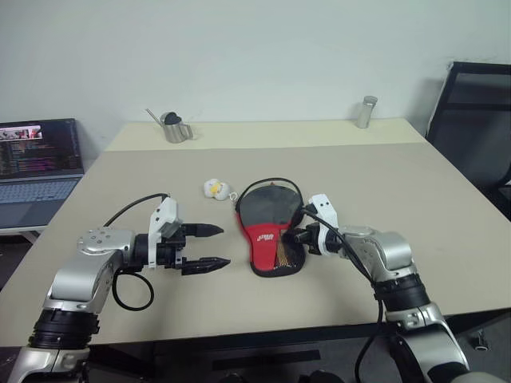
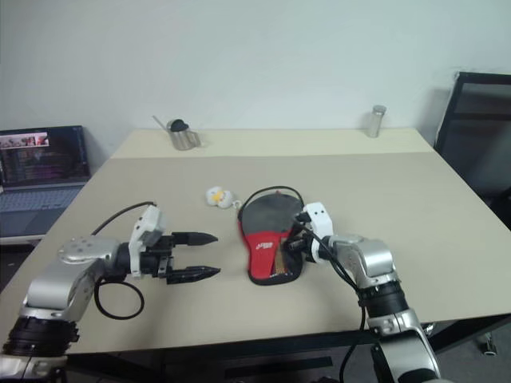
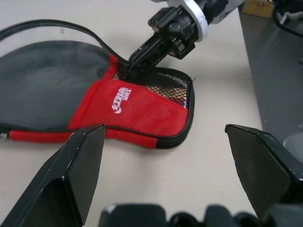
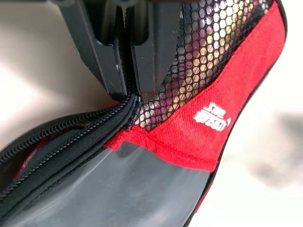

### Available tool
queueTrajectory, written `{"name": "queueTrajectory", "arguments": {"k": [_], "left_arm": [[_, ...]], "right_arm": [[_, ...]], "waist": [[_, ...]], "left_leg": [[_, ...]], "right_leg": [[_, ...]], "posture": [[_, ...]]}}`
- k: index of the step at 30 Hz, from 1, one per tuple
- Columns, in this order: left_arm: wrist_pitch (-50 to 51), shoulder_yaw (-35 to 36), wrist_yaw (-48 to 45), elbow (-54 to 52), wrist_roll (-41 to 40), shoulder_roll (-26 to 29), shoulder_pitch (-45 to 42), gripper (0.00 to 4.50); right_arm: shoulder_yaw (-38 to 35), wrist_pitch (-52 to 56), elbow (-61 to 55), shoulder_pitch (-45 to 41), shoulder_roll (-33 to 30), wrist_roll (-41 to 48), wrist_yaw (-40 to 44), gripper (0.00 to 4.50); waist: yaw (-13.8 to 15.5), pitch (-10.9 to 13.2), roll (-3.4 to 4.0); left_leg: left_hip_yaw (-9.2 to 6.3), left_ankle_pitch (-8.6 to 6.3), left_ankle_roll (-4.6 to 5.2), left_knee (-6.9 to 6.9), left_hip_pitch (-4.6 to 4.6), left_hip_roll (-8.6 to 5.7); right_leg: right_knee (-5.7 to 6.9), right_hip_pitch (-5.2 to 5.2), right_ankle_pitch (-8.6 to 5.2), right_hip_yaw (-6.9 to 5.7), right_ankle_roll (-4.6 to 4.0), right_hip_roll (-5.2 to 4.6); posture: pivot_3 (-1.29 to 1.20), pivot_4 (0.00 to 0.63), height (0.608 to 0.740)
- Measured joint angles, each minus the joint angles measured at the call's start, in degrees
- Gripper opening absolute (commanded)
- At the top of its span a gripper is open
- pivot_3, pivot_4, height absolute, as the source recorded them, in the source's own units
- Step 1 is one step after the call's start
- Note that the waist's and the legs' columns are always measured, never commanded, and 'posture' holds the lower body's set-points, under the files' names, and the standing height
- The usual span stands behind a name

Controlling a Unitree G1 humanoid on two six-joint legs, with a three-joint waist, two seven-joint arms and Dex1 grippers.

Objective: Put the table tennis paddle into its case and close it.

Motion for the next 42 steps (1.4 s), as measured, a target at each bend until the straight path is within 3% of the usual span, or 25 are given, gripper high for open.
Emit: {"name": "queueTrajectory", "arguments": {"k": [14,29,33,42], "left_arm": [[3.7,-0.1,-1.5,-6.9,-4.0,2.2,4.3,4.4],[3.8,-2.2,-2.8,-5.9,-3.9,2.3,1.4,4.4],[3.7,-2.5,-2.8,-5.9,-3.8,2.3,1.4,4.4],[2.8,-2.4,-0.6,-5.9,-3.8,2.1,2.1,4.4]], "right_arm": [[-7.6,23.8,-30.1,16.5,9.6,4.7,-11.5,0.02],[-10.8,28.6,-37.4,21.3,15.2,4.7,-17.0,0.02],[-10.8,28.7,-37.5,21.4,15.1,4.5,-17.8,1.08],[-9.7,28.7,-41.7,17.9,10.7,4.3,-18.1,4.26]], "waist": [[0.2,0.0,0.0],[0.2,0.0,0.0],[0.2,0.0,-0.01],[0.2,0.0,0.0]], "left_leg": [[-0.03,-0.04,-0.06,-0.01,-0.01,0.02],[-0.03,-0.05,-0.08,-0.2,-0.02,0.0],[-0.03,-0.05,-0.08,-0.21,-0.02,0.0],[-0.05,-0.05,-0.08,-0.25,-0.02,0.01]], "right_leg": [[-0.06,-0.01,-0.04,-0.03,-0.04,-0.02],[-0.27,-0.01,-0.05,-0.05,-0.04,-0.02],[-0.29,-0.01,-0.05,-0.06,-0.04,-0.02],[-0.3,-0.02,-0.06,-0.08,-0.05,-0.02]], "posture": [[0.0,0.15,0.74],[0.0,0.15,0.74],[0.0,0.15,0.74],[0.0,0.15,0.74]]}}
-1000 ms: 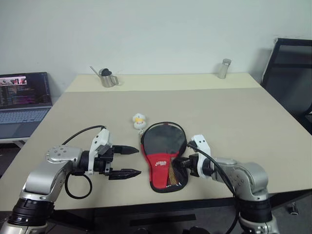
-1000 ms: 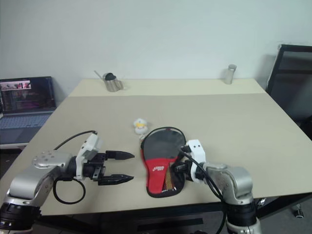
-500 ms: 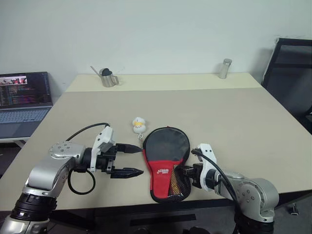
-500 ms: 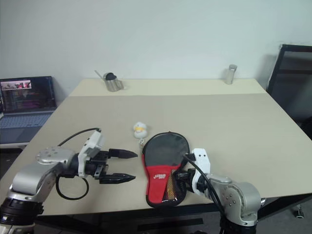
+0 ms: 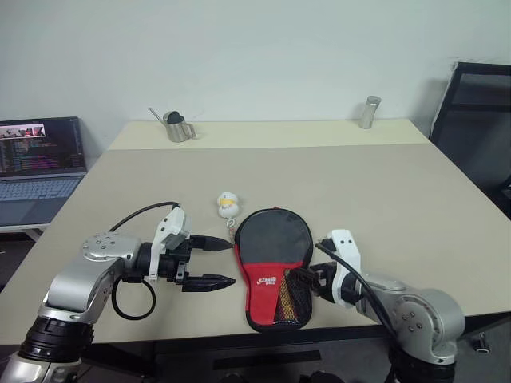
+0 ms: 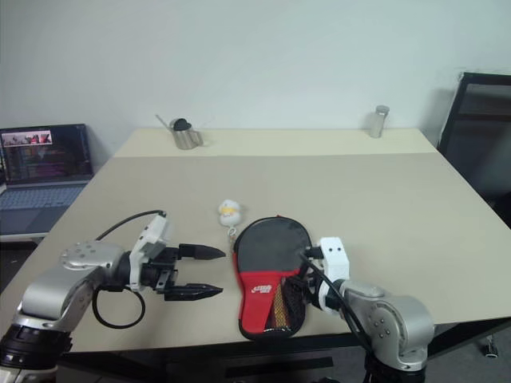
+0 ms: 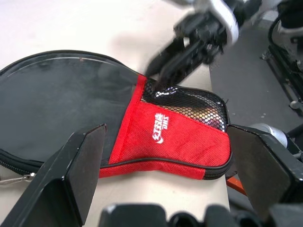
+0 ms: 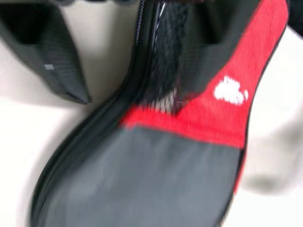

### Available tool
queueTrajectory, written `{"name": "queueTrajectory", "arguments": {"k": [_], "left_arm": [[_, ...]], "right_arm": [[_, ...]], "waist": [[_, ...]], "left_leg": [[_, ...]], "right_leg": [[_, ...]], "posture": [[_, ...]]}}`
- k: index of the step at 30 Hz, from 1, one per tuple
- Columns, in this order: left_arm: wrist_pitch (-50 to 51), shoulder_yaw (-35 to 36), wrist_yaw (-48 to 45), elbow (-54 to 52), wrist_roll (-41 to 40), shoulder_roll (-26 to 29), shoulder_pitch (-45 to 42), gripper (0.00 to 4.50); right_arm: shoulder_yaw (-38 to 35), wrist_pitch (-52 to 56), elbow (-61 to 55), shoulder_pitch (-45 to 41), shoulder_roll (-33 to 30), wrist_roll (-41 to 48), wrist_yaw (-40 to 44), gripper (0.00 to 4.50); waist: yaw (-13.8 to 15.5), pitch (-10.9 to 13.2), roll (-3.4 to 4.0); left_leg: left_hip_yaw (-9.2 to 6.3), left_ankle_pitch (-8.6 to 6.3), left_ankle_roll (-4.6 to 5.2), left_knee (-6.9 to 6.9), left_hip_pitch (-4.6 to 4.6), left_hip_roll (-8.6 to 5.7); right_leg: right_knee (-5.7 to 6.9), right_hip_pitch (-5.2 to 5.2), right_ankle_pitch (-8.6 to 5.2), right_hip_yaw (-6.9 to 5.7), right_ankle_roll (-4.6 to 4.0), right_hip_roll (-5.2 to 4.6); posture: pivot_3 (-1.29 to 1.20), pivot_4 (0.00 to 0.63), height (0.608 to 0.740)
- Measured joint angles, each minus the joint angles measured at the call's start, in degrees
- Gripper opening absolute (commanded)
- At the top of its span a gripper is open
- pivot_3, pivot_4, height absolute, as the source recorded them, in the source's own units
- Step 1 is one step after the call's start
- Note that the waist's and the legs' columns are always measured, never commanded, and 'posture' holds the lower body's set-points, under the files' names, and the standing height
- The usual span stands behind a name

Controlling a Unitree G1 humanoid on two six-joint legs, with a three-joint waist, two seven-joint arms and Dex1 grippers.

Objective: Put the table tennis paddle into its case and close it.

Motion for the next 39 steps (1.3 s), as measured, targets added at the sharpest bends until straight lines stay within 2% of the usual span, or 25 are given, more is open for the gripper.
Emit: {"name": "queueTrajectory", "arguments": {"k": [1,8,15,18,22,29,39], "left_arm": [[-0.1,0.0,0.2,0.0,0.0,0.0,0.2,4.4],[-0.7,1.1,3.4,0.7,0.0,-0.7,1.0,4.4],[-0.1,4.2,11.5,4.8,0.0,-3.1,-2.1,4.4],[-2.4,4.6,16.1,7.6,3.0,-4.5,-3.7,4.4],[-4.3,4.0,22.4,13.6,7.6,-7.6,-7.2,4.4],[-6.4,1.7,31.5,28.7,14.1,-15.4,-19.3,4.45],[-13.9,-1.4,35.5,56.2,21.7,-22.3,-35.1,4.45]], "right_arm": [[0.0,0.0,-0.6,-0.6,-0.7,0.2,0.5,4.48],[0.9,-3.1,-1.6,-6.7,-10.2,3.8,7.3,4.48],[12.0,-18.9,10.3,-9.0,-11.1,3.8,12.9,4.48],[16.4,-25.6,16.0,-9.2,-10.5,1.8,13.9,4.48],[18.7,-31.1,20.3,-9.6,-8.9,0.1,14.3,4.48],[19.1,-34.3,23.3,-10.4,-8.3,-1.9,13.6,4.5],[19.4,-35.3,23.8,-10.3,-7.6,-2.6,12.8,4.5]], "waist": [[0.0,0.0,0.0],[0.0,0.0,0.0],[0.0,0.0,-0.01],[0.0,0.0,-0.02],[0.3,0.0,-0.05],[1.4,-0.1,-0.12],[1.4,-0.1,-0.15]], "left_leg": [[0.01,0.0,0.0,-0.02,0.0,0.0],[-0.01,0.0,0.0,-0.05,0.0,0.01],[0.0,0.0,0.01,-0.08,0.0,0.03],[-0.01,0.01,0.01,-0.08,0.0,0.01],[-0.03,0.01,0.01,-0.05,0.0,0.01],[-0.02,0.01,0.0,-0.01,0.0,0.0],[-0.02,0.01,0.01,0.04,-0.02,0.01]], "right_leg": [[0.0,-0.01,0.0,0.0,0.0,0.0],[-0.04,0.0,-0.01,-0.05,-0.02,0.0],[-0.04,0.0,-0.01,-0.06,-0.01,0.06],[-0.03,0.01,0.0,-0.07,0.0,0.08],[0.0,0.03,0.01,-0.1,0.02,0.09],[0.04,0.03,0.02,-0.15,0.03,0.31],[0.08,0.04,0.03,-0.38,0.03,0.32]], "posture": [[0.0,0.15,0.74],[0.0,0.15,0.74],[0.0,0.15,0.74],[0.0,0.15,0.74],[0.0,0.15,0.74],[0.0,0.15,0.74],[0.0,0.15,0.74]]}}
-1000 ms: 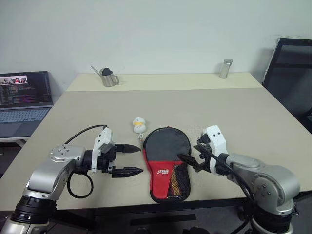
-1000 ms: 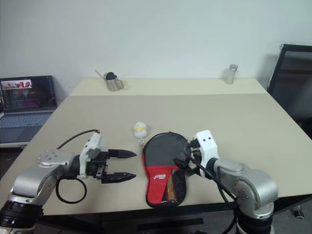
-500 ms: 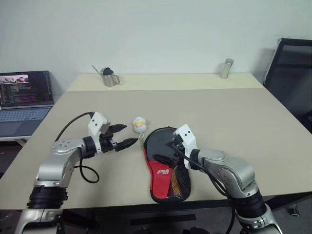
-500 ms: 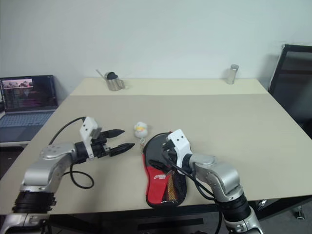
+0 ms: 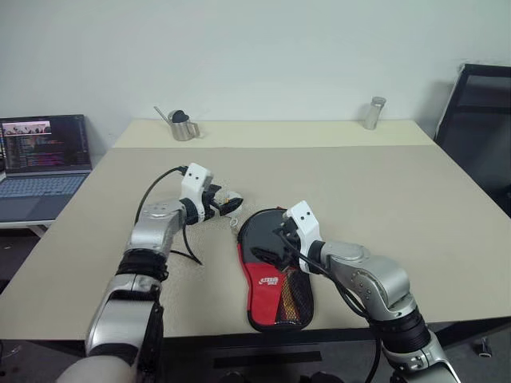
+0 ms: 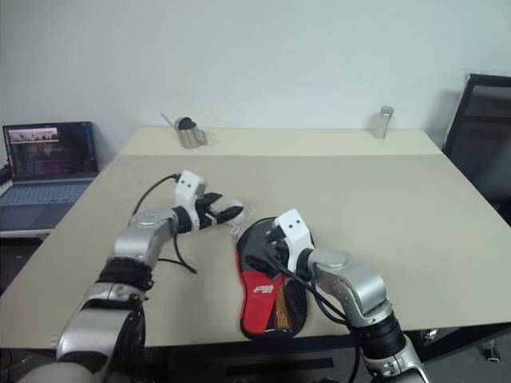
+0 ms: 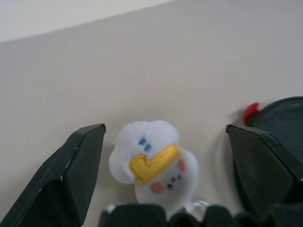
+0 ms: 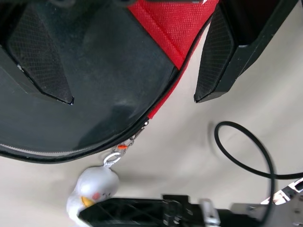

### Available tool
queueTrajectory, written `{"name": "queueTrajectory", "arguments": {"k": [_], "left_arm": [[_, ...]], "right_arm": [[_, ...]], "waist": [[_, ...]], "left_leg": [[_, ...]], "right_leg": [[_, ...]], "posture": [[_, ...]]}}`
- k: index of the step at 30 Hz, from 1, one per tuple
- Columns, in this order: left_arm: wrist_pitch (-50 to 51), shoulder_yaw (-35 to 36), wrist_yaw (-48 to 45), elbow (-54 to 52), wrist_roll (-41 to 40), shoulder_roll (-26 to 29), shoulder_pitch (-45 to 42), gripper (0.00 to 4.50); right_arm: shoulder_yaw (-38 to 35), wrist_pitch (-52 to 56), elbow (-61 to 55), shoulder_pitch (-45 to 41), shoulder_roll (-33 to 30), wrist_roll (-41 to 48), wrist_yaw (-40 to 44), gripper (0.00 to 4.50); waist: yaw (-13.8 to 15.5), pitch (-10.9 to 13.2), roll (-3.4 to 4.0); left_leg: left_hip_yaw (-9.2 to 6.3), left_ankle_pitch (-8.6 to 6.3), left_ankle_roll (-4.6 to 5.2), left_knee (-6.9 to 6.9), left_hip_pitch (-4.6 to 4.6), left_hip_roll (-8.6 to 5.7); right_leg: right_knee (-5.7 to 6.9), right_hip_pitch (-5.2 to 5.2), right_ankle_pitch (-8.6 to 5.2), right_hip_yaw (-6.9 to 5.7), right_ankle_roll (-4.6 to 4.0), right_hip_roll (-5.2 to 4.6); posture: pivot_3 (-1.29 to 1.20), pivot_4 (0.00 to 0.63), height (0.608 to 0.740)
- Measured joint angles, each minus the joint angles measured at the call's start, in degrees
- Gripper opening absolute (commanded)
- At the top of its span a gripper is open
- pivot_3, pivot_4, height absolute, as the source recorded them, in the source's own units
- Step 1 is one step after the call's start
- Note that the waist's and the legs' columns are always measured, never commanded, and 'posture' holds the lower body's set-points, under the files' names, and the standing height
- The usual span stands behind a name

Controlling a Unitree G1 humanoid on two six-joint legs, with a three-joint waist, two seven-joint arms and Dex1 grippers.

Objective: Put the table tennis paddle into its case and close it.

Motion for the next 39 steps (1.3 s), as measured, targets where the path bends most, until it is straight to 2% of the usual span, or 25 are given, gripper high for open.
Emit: {"name": "queueTrajectory", "arguments": {"k": [7,15,18,26,28,30,39], "left_arm": [[-3.7,-0.8,0.7,15.5,4.5,-2.5,-6.3,4.45],[-6.4,-0.7,0.8,20.4,6.7,-3.5,-7.6,4.45],[-6.7,-0.7,0.7,20.4,7.1,-3.7,-7.6,3.9],[-7.4,-0.2,0.2,20.4,7.2,-4.1,-7.6,1.19],[-7.5,-0.1,-0.2,20.4,7.2,-4.1,-7.6,0.68],[-7.6,-0.1,-0.4,20.4,7.3,-3.9,-7.6,0.48],[-13.7,-2.4,0.3,21.5,11.8,-3.2,-8.5,0.47]], "right_arm": [[0.0,-0.2,0.0,0.0,0.4,-0.6,-1.1,4.5],[-0.2,-0.1,0.0,0.5,1.0,-1.6,-2.2,4.5],[-0.1,-0.1,0.0,0.5,0.7,-1.8,-2.2,4.5],[3.6,-5.6,9.1,-0.7,0.0,-5.6,-0.5,4.5],[4.4,-7.7,11.4,-1.1,0.0,-6.8,0.1,4.5],[5.5,-9.8,12.7,-1.4,-0.4,-8.3,0.7,4.5],[5.9,-11.7,13.8,-0.9,-0.5,-10.7,1.6,4.5]], "waist": [[0.0,0.0,-0.01],[0.0,0.0,-0.01],[0.0,0.0,-0.01],[-0.1,0.0,-0.01],[-0.1,0.0,-0.01],[-0.1,0.0,-0.02],[0.0,-0.1,-0.09]], "left_leg": [[0.0,0.0,0.0,0.01,-0.03,0.0],[-0.01,0.0,0.0,0.01,-0.03,0.0],[-0.02,0.0,0.0,0.02,-0.03,0.0],[0.01,0.0,0.0,0.12,-0.03,0.0],[0.01,0.0,0.0,0.17,-0.03,-0.01],[0.0,0.0,0.0,0.19,-0.03,0.0],[-0.05,0.0,0.0,0.43,-0.03,0.0]], "right_leg": [[0.01,-0.01,0.0,-0.04,0.0,0.0],[0.02,-0.01,0.0,-0.04,0.0,-0.01],[0.03,0.0,0.0,-0.04,-0.01,-0.01],[0.12,-0.01,0.01,-0.04,-0.01,-0.01],[0.14,0.0,0.0,-0.06,0.0,-0.01],[0.15,0.01,0.0,-0.06,0.0,-0.01],[0.26,0.09,0.01,-0.1,0.01,-0.01]], "posture": [[0.0,0.15,0.74],[0.0,0.15,0.74],[0.0,0.15,0.74],[0.0,0.15,0.74],[0.0,0.15,0.74],[0.0,0.15,0.74],[0.0,0.15,0.74]]}}
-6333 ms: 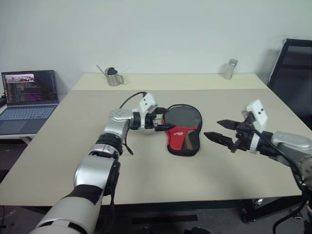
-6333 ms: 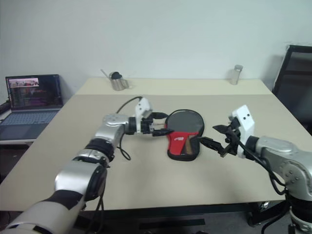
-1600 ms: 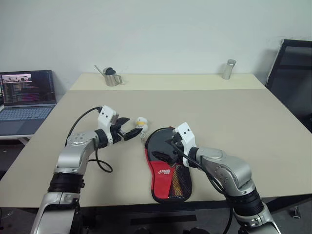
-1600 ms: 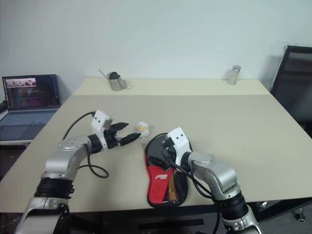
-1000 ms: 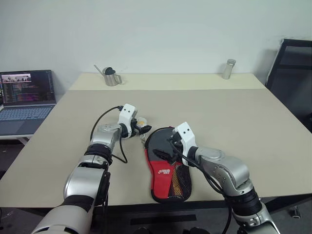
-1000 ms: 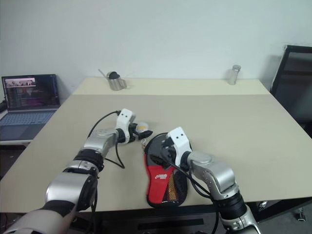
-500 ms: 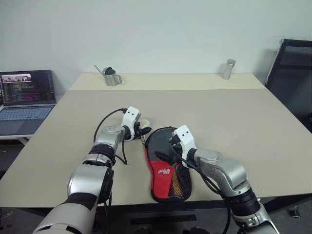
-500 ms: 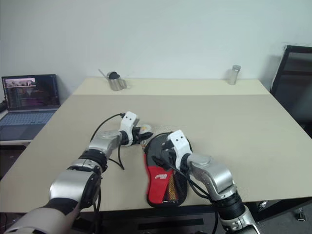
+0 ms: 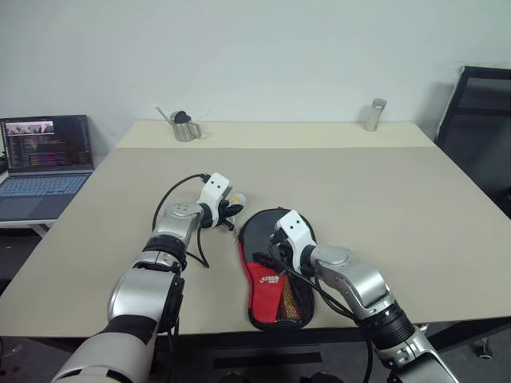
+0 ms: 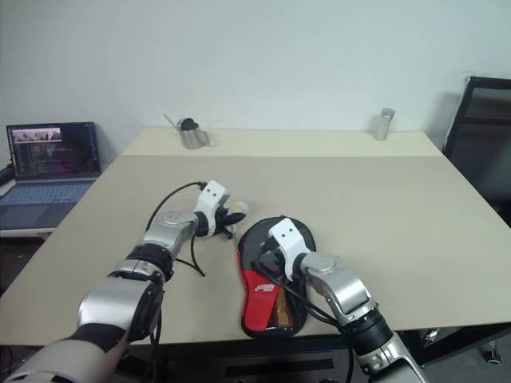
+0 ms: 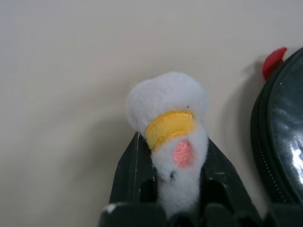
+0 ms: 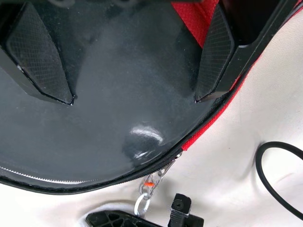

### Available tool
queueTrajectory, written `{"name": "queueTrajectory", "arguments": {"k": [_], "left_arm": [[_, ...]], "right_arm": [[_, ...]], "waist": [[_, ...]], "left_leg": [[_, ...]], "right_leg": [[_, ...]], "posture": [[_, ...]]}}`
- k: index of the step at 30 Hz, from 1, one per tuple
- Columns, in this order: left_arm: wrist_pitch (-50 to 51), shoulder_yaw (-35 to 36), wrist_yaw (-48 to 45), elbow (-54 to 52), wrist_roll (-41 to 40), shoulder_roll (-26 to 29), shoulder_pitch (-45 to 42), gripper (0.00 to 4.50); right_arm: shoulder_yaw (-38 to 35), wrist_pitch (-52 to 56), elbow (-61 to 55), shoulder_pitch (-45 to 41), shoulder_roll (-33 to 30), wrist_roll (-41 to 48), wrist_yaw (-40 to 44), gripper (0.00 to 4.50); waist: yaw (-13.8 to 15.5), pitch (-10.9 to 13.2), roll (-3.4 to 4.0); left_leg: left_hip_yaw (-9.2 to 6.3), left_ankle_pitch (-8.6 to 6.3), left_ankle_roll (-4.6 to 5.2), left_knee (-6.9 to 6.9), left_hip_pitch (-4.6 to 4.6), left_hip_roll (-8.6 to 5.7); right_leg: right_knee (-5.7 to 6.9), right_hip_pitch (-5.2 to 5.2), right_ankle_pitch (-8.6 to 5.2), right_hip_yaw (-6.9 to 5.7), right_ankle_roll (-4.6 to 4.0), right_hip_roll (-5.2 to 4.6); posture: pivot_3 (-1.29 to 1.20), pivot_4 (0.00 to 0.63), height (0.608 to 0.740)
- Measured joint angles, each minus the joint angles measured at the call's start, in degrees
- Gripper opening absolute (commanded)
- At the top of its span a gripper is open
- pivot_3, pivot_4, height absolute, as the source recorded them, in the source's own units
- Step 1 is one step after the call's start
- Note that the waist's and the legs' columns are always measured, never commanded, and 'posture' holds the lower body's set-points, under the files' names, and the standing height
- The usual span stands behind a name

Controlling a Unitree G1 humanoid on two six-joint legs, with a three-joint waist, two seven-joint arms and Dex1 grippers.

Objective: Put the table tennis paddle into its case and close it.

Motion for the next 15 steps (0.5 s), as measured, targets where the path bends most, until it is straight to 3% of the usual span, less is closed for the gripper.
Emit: {"name": "queueTrajectory", "arguments": {"k": [15], "left_arm": [[-9.9,-7.3,16.8,7.4,14.1,-3.9,-8.2,0.47]], "right_arm": [[-2.2,1.1,-5.7,4.9,-5.9,-0.3,2.5,4.5]], "waist": [[0.1,-0.2,-0.25]], "left_leg": [[0.02,0.0,0.0,0.05,0.0,0.0]], "right_leg": [[-0.01,0.04,0.02,-0.04,0.05,-0.02]], "posture": [[0.0,0.15,0.74]]}}
